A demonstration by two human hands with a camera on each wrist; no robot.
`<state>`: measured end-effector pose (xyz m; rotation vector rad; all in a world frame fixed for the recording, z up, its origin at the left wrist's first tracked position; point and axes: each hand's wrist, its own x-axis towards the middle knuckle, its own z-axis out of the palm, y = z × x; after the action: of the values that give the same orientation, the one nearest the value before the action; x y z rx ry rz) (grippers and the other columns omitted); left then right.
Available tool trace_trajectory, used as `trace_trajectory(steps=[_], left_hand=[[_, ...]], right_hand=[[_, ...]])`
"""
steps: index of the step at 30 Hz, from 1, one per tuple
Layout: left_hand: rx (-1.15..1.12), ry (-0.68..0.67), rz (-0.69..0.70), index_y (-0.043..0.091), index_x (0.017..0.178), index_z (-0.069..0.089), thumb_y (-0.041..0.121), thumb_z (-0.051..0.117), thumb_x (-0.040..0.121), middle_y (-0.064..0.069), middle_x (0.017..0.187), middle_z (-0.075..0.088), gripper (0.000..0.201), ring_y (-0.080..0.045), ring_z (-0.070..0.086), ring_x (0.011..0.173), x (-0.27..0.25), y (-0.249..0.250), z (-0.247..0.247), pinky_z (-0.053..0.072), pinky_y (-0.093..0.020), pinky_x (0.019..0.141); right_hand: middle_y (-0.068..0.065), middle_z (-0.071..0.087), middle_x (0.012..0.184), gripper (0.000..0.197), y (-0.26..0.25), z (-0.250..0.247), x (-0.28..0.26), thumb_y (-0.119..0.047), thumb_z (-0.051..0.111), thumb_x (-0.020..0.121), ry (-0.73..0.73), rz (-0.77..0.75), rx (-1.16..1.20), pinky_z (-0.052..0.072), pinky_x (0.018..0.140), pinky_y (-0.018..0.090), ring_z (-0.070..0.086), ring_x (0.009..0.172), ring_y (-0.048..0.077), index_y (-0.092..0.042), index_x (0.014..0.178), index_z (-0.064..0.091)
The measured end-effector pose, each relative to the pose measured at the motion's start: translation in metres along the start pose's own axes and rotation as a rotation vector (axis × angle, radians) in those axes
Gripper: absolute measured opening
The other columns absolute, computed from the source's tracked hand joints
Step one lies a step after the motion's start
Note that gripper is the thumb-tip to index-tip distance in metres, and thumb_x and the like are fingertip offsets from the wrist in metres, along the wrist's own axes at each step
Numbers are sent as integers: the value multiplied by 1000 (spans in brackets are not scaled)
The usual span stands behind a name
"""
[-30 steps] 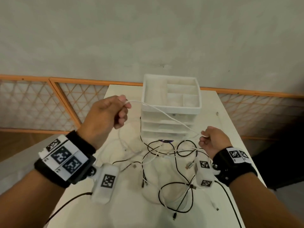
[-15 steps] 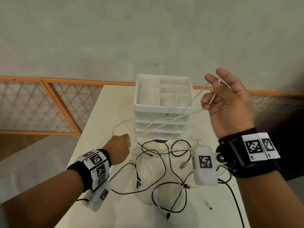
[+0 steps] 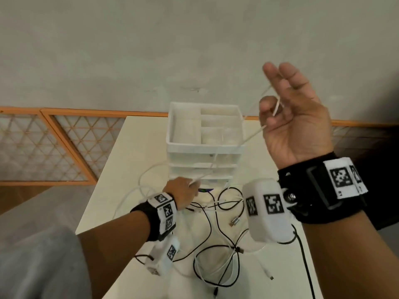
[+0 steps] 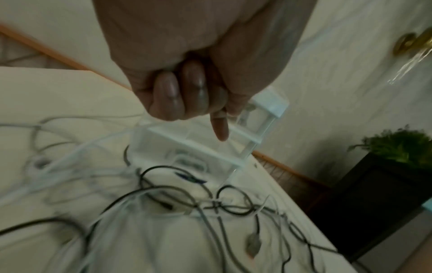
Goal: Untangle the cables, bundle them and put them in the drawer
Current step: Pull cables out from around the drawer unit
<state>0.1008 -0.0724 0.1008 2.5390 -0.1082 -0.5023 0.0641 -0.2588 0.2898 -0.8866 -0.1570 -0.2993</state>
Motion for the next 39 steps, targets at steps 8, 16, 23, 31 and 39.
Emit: trace_trajectory(steps=[8, 16, 23, 31, 39], left_hand=[[121, -240, 22, 24, 65, 62, 44, 43, 100, 10, 63, 57, 44, -8, 56, 60, -7, -38, 15, 40, -19, 56], [98, -194, 1, 21, 63, 63, 56, 43, 96, 3, 61, 59, 52, -15, 59, 67, -4, -40, -1, 44, -26, 68], [-9, -200, 8, 27, 104, 54, 88, 23, 76, 2, 115, 63, 74, -19, 57, 106, -8, -52, -1, 41, -32, 90], [-188, -32, 55, 21, 71, 61, 44, 35, 103, 0, 73, 55, 47, -17, 46, 65, -8, -41, -19, 39, -31, 69], [-652, 87, 73, 9, 87, 61, 16, 42, 103, 3, 48, 46, 26, -12, 38, 40, -17, -37, -19, 29, -20, 41]], right_hand=[[12, 63, 122, 24, 22, -54, 51, -5, 50, 98, 430, -79, -435, 50, 49, 29, 65, 53, 22, -13, 120, 56], [14, 55, 129, 37, -5, -55, 99, 2, 42, 94, 452, -272, -598, 49, 49, 27, 67, 57, 20, -12, 127, 51], [12, 60, 126, 51, 1, -60, 110, 13, 28, 82, 239, -89, -763, 49, 50, 31, 69, 58, 25, -5, 118, 59], [-9, 62, 126, 46, -14, -57, 106, 15, 44, 76, 136, -282, -834, 45, 57, 23, 72, 75, 18, -23, 93, 61], [11, 53, 141, 54, 59, -174, 35, -16, 61, 87, 215, 518, -1601, 47, 96, 38, 56, 122, 31, -20, 139, 47]])
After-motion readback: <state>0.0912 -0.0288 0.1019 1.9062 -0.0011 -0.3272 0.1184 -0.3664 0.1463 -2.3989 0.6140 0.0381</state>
